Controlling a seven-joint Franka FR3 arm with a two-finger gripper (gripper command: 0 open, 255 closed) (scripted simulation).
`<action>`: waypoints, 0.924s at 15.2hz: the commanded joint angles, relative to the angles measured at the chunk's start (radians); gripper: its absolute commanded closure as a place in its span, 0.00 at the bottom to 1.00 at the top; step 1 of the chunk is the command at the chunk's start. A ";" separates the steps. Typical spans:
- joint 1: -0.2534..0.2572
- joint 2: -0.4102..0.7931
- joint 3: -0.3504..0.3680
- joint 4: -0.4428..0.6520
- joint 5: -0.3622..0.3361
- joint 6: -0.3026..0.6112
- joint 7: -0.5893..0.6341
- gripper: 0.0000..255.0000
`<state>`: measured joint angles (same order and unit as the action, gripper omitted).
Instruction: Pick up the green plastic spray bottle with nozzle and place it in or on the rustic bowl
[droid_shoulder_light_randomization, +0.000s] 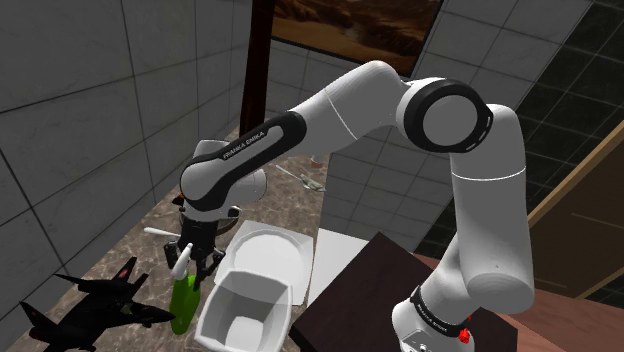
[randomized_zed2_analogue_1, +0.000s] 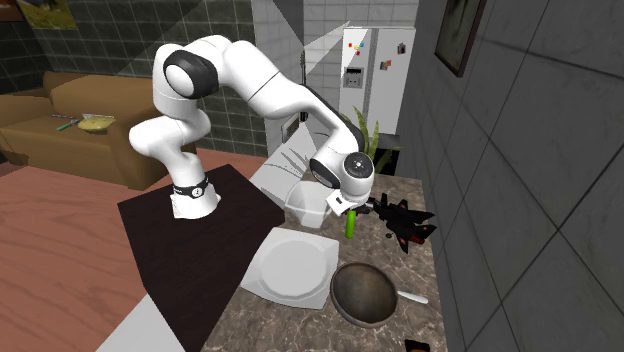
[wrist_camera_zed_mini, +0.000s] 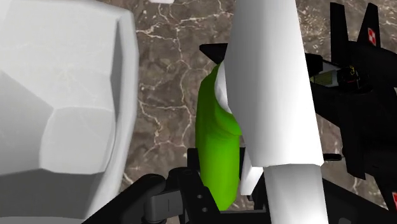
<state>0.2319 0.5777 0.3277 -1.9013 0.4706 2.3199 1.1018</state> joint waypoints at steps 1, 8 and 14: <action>0.000 0.000 0.000 -0.001 0.000 0.000 0.000 1.00; -0.007 -0.070 0.004 -0.005 -0.001 -0.061 0.028 1.00; -0.013 -0.126 0.007 0.000 -0.003 -0.117 0.053 1.00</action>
<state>0.2186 0.4583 0.3343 -1.9056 0.4692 2.2134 1.1492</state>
